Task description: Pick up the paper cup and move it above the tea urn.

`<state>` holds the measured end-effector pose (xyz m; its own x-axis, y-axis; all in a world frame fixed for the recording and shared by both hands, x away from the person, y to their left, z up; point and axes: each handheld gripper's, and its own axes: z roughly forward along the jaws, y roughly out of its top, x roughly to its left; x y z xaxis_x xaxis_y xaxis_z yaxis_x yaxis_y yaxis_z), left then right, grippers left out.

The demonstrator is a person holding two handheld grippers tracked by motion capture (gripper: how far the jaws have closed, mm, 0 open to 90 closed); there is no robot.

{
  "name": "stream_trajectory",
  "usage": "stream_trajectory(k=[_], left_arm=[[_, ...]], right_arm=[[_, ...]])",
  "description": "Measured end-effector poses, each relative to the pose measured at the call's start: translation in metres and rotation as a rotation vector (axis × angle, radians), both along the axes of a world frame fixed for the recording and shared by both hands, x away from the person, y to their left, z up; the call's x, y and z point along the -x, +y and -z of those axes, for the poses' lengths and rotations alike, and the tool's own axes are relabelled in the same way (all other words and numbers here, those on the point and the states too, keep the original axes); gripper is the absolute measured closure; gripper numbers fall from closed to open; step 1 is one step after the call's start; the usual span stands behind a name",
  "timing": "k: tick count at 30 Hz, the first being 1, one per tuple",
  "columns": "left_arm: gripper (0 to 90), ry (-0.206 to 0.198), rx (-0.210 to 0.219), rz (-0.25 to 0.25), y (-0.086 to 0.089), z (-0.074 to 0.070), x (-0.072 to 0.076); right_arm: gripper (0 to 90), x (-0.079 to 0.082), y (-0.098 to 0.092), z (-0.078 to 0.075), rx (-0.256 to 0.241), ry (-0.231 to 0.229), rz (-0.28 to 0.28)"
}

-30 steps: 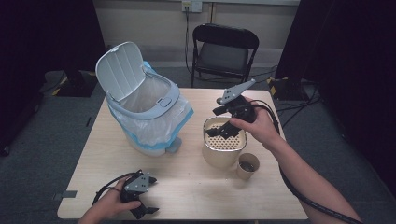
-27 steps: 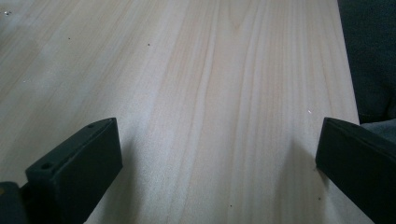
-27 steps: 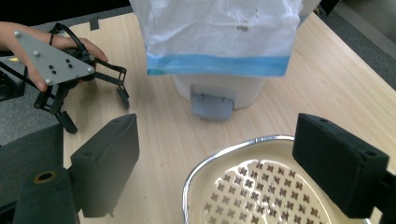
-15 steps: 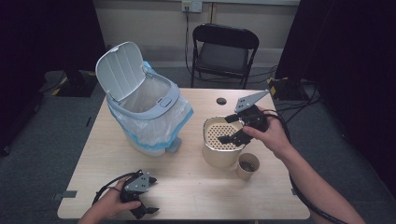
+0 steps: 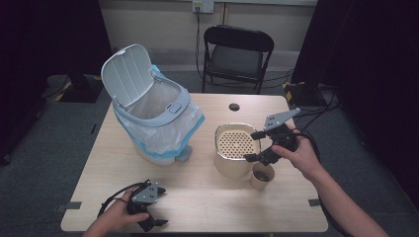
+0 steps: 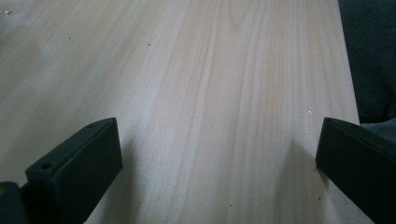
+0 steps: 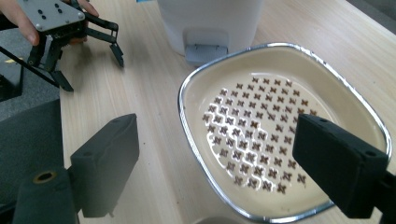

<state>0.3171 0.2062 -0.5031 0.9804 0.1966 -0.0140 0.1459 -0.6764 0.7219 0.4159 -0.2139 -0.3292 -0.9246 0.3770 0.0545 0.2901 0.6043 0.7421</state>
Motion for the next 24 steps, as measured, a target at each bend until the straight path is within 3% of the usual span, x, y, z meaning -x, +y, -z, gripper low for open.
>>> stream_trajectory(k=[24], left_arm=[[0.0,0.001,-0.008,0.003,0.000,-0.001,0.000]], right_arm=[[14.4,0.017,-0.053,0.027,-0.019,0.026,0.076]])
